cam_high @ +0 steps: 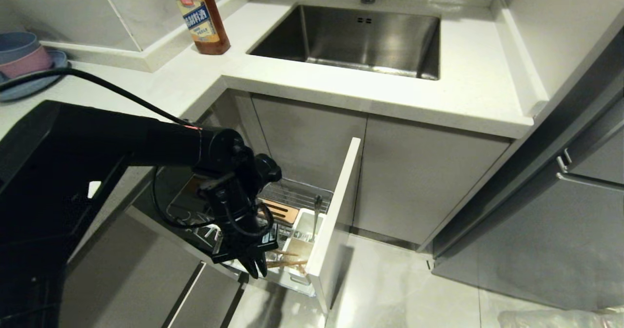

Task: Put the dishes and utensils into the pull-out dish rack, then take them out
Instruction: Take the chopsticks out of the cupboard

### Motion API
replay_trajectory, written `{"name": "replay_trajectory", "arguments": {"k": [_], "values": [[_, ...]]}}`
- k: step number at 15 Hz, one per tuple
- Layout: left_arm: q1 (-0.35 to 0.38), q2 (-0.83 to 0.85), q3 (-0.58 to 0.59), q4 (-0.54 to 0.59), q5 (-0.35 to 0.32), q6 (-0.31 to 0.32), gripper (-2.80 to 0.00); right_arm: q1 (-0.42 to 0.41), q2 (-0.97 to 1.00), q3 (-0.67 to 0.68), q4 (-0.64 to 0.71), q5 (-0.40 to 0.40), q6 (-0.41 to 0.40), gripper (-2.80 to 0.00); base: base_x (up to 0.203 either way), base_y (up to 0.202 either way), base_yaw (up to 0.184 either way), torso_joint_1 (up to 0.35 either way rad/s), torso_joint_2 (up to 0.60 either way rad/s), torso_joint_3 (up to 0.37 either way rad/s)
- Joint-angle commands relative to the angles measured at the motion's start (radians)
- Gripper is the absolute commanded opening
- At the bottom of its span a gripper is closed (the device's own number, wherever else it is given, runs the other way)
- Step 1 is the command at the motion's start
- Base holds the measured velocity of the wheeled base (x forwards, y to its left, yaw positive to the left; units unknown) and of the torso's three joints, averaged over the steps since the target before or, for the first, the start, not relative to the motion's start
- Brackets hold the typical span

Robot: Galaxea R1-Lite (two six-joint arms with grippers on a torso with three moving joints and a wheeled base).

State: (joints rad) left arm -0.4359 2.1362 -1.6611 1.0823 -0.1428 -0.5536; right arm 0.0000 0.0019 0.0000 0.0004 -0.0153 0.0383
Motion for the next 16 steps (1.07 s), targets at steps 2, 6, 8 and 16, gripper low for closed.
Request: {"name": "replay_trajectory", "arguments": {"k": [2,6,8,16], "values": [[-0.006,-0.038,0.0,0.009,-0.002,-0.005,-2.8,0.0,0.0,0.002,0.0,0.0,0.0,-2.8,0.0,0.0,0.0,0.0,0.0,0.0],[-0.017,-0.064,-0.019,0.057,-0.01,-0.006,-2.8,0.0,0.0,0.002,0.0,0.0,0.0,-2.8,0.0,0.0,0.0,0.0,0.0,0.0],[-0.023,-0.086,-0.022,0.068,-0.027,-0.006,-2.8,0.0,0.0,0.002,0.0,0.0,0.0,-2.8,0.0,0.0,0.0,0.0,0.0,0.0],[-0.044,-0.133,-0.04,0.082,-0.112,-0.043,-2.8,0.0,0.0,0.002,0.0,0.0,0.0,-2.8,0.0,0.0,0.0,0.0,0.0,0.0]]}}
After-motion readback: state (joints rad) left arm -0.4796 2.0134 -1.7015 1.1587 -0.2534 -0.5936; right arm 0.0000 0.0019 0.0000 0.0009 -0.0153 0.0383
